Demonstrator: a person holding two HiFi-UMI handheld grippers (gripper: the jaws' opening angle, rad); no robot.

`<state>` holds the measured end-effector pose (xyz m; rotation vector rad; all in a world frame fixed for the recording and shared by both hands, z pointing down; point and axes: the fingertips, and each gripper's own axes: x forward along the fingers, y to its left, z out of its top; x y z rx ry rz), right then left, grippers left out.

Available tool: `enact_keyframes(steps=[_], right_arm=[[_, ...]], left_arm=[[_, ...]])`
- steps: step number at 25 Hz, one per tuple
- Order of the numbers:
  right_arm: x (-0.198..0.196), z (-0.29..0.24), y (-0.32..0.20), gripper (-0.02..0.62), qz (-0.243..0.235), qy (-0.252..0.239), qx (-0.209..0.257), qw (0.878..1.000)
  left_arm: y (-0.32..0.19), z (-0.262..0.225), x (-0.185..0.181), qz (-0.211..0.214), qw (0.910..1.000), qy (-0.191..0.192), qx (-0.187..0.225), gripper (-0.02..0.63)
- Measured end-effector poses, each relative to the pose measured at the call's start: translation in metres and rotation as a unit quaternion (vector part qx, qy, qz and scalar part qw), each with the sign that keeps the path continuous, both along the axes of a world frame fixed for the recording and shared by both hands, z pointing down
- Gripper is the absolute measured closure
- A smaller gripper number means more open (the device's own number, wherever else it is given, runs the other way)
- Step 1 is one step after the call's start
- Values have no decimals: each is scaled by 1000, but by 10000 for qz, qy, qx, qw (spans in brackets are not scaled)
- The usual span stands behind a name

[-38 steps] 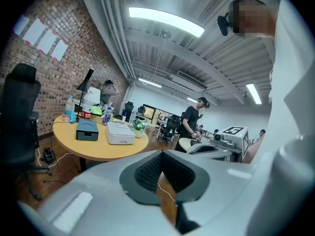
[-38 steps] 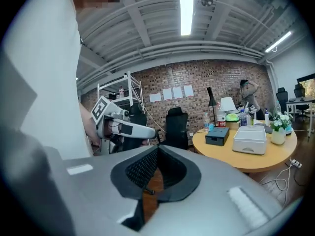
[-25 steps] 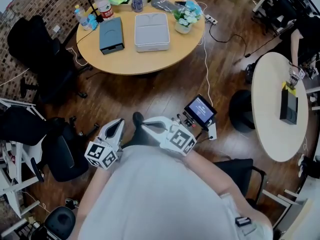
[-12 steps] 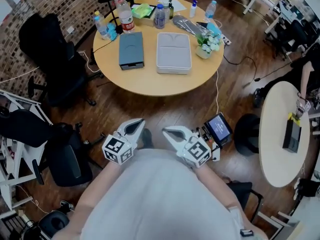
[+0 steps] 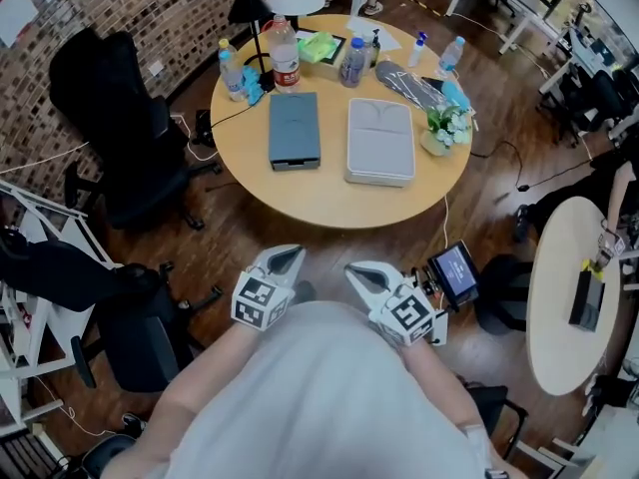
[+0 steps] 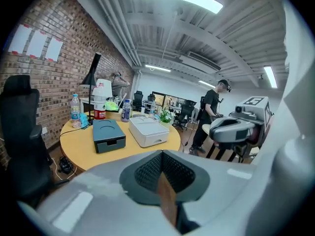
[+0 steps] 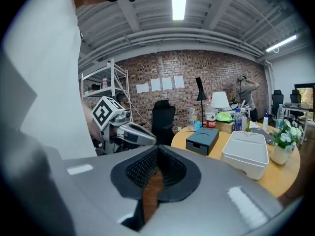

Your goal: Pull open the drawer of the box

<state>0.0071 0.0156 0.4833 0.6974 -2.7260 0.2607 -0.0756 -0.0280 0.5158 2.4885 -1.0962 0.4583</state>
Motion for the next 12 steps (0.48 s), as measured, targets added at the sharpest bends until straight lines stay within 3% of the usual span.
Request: enact_keyframes(steps=[12], right_arm=[[-21, 18, -17, 589, -4, 349, -95, 9993]], left_arm=[[-7, 27, -25, 161, 9996, 13, -230, 600]])
